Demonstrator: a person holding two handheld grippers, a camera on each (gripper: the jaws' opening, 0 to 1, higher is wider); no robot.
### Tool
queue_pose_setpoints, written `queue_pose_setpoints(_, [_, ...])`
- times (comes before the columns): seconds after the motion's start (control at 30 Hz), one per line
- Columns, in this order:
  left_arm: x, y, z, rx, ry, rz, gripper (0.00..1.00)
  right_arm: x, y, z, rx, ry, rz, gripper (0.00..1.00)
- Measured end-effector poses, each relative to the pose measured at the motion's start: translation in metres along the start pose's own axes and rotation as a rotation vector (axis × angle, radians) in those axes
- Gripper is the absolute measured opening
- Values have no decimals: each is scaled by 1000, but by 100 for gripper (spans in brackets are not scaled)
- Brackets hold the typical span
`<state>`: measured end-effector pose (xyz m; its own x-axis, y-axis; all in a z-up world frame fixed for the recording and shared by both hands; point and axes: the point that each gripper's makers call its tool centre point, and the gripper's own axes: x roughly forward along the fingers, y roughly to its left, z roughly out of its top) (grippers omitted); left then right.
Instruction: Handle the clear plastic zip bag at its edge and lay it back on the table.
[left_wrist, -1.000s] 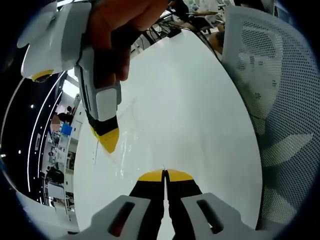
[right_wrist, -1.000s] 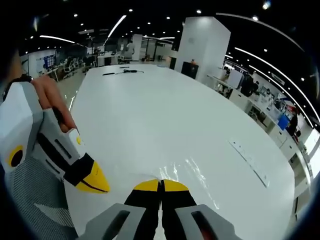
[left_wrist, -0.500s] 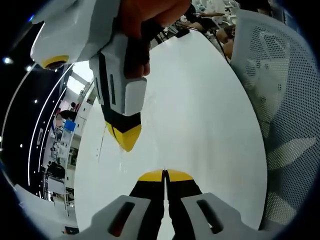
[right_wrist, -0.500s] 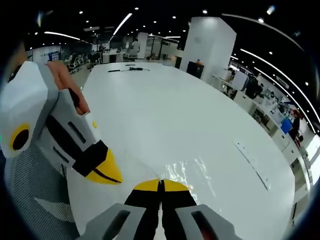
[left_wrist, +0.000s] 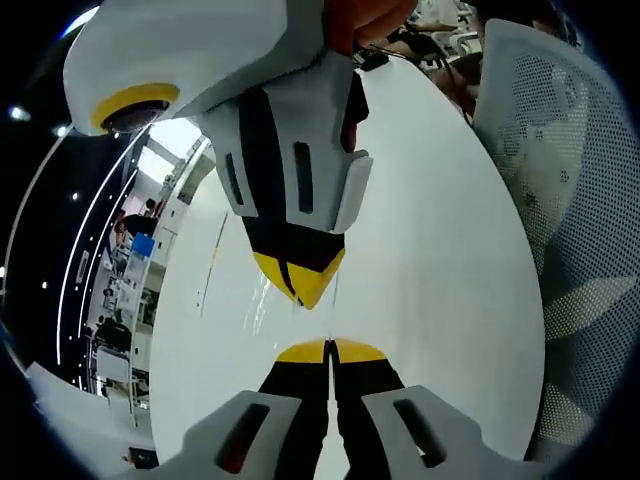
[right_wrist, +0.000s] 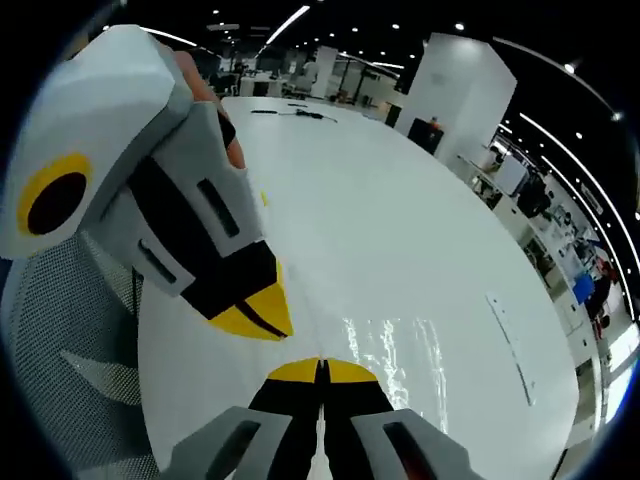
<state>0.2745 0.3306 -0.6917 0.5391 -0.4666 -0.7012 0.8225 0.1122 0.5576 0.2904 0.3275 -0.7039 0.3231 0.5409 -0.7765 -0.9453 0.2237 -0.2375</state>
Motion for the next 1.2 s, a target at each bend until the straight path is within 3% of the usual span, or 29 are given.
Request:
queue_pose_setpoints(0.07, [1, -1, -1, 1, 3, -2, 0, -2, 4, 2, -35, 8, 4, 0])
queue_pose_setpoints(0.73, [16, -39, -18, 7, 74, 4, 0, 4, 25, -14, 38, 33, 11, 3])
queue_pose_setpoints(1.0, [27, -55, -17, -18, 80, -27, 0, -2, 44, -25, 137, 21, 11, 6])
queue_pose_setpoints(1.2, [27, -58, -18, -19, 90, -35, 0, -2, 49, -28, 159, 24, 6, 6])
